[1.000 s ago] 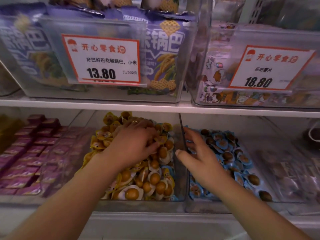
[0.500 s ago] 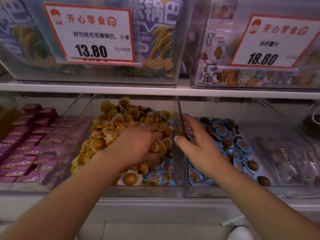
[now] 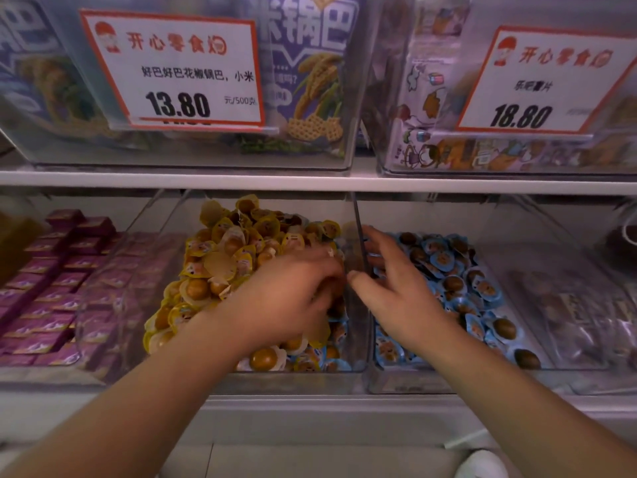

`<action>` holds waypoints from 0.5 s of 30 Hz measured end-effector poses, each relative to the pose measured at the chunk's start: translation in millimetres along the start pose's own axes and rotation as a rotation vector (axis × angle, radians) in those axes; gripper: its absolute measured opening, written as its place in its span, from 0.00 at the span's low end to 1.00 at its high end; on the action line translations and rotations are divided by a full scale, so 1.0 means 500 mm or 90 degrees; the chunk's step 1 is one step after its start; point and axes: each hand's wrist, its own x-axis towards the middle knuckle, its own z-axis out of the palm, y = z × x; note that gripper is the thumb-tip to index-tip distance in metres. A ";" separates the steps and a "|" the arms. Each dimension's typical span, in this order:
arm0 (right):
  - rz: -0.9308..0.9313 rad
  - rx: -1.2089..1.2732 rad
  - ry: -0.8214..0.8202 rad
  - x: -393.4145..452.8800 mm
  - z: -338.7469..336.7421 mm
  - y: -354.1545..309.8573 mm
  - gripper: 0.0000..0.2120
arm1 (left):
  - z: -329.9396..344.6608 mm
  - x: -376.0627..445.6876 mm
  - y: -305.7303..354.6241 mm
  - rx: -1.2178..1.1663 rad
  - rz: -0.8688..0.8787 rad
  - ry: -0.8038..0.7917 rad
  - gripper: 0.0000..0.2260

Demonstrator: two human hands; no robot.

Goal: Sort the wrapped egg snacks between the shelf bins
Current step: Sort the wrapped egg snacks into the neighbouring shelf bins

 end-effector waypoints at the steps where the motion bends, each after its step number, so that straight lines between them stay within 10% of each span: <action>1: -0.002 0.001 0.002 0.000 0.000 -0.002 0.34 | 0.006 -0.008 0.014 -0.048 -0.015 -0.050 0.11; 9: 0.009 0.007 -0.005 -0.002 0.001 0.000 0.33 | 0.071 -0.007 0.012 0.253 -0.124 -0.205 0.41; 15: 0.013 0.018 -0.013 -0.001 0.000 0.006 0.33 | 0.073 0.021 0.002 0.011 -0.125 -0.215 0.38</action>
